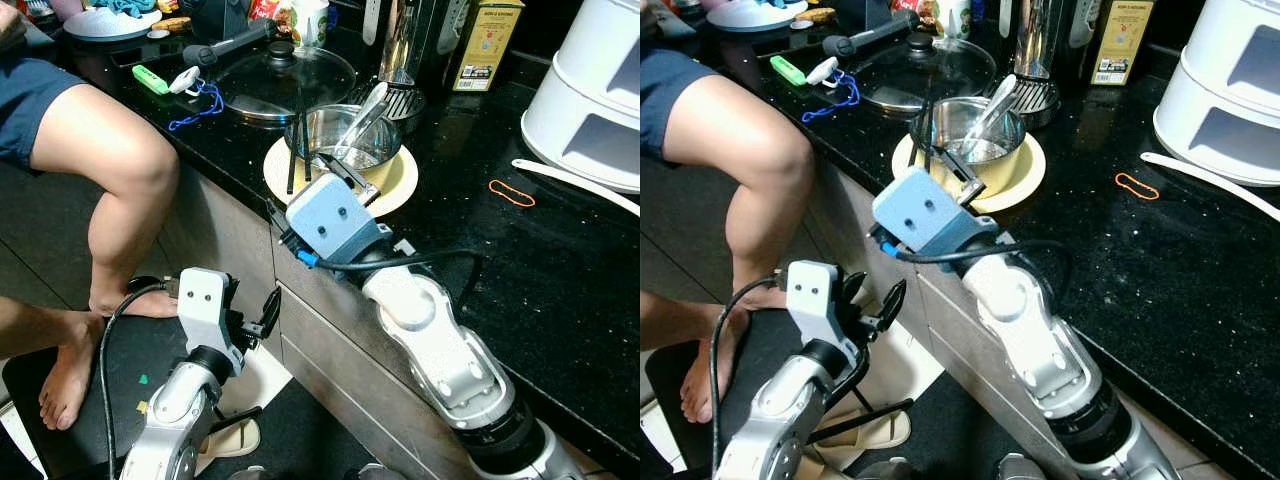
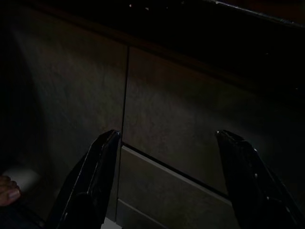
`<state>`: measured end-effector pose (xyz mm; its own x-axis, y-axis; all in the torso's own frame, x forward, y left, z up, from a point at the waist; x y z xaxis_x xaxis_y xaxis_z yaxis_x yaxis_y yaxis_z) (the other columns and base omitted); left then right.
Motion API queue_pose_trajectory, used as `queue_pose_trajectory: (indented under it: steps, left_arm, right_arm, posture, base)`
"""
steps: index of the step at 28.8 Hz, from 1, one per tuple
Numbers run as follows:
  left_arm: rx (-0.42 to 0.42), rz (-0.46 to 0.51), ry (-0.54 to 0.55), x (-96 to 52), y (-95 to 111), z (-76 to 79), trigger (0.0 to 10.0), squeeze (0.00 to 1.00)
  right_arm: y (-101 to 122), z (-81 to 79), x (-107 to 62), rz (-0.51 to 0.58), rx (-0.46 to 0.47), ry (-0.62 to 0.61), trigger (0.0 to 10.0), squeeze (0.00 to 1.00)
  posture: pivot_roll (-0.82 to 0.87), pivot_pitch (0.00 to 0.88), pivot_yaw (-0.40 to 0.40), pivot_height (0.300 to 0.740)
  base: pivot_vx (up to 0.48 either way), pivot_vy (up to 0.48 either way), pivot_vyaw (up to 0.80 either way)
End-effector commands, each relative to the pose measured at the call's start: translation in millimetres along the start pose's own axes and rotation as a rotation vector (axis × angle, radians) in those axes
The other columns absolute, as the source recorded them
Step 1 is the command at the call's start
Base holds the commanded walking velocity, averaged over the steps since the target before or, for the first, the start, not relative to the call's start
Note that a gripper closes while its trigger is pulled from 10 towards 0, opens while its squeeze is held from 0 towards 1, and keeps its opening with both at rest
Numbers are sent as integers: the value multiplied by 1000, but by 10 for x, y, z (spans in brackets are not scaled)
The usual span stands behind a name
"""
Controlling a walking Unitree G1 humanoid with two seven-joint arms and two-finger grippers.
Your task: Kitchen organization
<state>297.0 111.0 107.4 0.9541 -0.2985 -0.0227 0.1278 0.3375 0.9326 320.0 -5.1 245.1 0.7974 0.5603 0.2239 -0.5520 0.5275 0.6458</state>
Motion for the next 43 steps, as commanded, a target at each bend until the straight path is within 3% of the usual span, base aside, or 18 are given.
queue_pose_trajectory:
  steps: [1,2,5,9,12,22,34,43]
  left_arm:
    - [-2,-12,4,-6,-33,-19,10000,0]
    - [-2,-12,4,-6,-33,-19,10000,0]
    - [-1,-12,4,-6,-34,-18,10000,0]
    - [-1,-13,1,-4,-38,-14,10000,0]
    - [0,-13,0,-4,-43,-6,10000,0]
    - [1,-10,-1,-15,-44,6,10000,0]
    - [-1,-8,-1,-28,-34,23,10000,0]
    - [0,-4,0,-30,-28,25,10000,0]
  right_arm:
    - [-41,-73,-12,-14,2,11,10000,0]
    - [-58,-89,-16,-23,25,12,10000,0]
    - [-159,-183,-32,-74,226,14,10000,0]
    - [-271,-228,-37,-103,302,-4,10000,0]
    - [-346,-168,-16,-105,286,-49,10000,0]
    - [-293,35,56,-54,292,-138,10000,0]
    - [-127,-171,90,25,306,-105,10000,0]
    - [-124,-161,149,45,299,-134,10000,0]
  posture:
    - [48,103,-23,740]
    - [48,103,-23,740]
    - [48,102,-24,740]
    - [48,100,-25,740]
    - [54,98,-28,740]
    - [55,96,-28,740]
    - [64,112,-31,740]
    - [70,113,-34,740]
  base:
    - [0,0,0]
    - [0,0,0]
    - [0,0,0]
    - [0,0,0]
    - [0,0,0]
    - [0,0,0]
    - [0,0,0]
    - [0,0,0]
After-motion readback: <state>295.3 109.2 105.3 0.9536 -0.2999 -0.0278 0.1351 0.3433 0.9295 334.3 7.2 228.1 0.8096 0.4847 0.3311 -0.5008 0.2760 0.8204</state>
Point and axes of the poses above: a point about 5 cm out from each wrist's last joint towards the gripper, its own x axis pointing out of the wrist towards the gripper, its own y axis along the axis of the wrist's last joint, z = x × y, the point moved 6 cm from there along x, pointing out of the wrist towards the gripper, and after that the axes turned 13 degrees about -x, right-handed, at the moved point
